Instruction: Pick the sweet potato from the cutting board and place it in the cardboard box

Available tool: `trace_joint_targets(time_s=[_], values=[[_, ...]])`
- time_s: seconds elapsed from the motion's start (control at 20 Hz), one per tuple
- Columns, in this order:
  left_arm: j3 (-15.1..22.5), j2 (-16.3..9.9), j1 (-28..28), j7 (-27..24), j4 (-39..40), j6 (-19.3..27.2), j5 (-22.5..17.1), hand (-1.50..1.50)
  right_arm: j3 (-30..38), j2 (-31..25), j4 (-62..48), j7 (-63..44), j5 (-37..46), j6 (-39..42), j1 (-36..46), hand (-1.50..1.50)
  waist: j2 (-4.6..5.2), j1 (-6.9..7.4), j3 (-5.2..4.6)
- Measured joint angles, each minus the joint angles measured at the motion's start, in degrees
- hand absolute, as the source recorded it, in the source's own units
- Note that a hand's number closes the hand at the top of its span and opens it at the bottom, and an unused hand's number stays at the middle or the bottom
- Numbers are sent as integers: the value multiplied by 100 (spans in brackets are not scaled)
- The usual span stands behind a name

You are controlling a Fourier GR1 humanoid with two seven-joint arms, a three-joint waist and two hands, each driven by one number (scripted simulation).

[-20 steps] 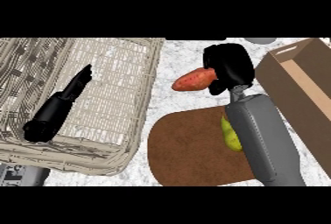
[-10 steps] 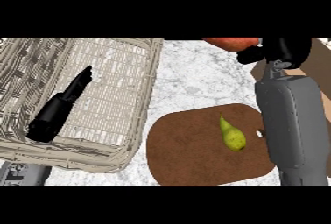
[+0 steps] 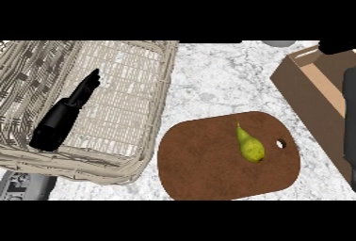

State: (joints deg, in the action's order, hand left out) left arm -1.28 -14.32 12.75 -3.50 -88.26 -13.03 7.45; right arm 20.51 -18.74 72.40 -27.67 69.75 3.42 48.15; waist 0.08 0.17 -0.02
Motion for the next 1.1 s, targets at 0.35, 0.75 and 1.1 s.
trace_joint_targets(time_s=[0.35,0.75,1.1], values=[[6,34,-24,51,-105,11,19,0,400,-818,-1008,486,-418,942,-233,150,2,-1,0],[-69,-23,-58,-4,-72,-97,-14,0,582,-1537,-2002,1010,-808,1981,-426,150,7,8,1],[4,84,-47,30,-131,-60,58,0,650,-1918,-2700,2027,-1210,2438,-648,-150,10,24,4]])
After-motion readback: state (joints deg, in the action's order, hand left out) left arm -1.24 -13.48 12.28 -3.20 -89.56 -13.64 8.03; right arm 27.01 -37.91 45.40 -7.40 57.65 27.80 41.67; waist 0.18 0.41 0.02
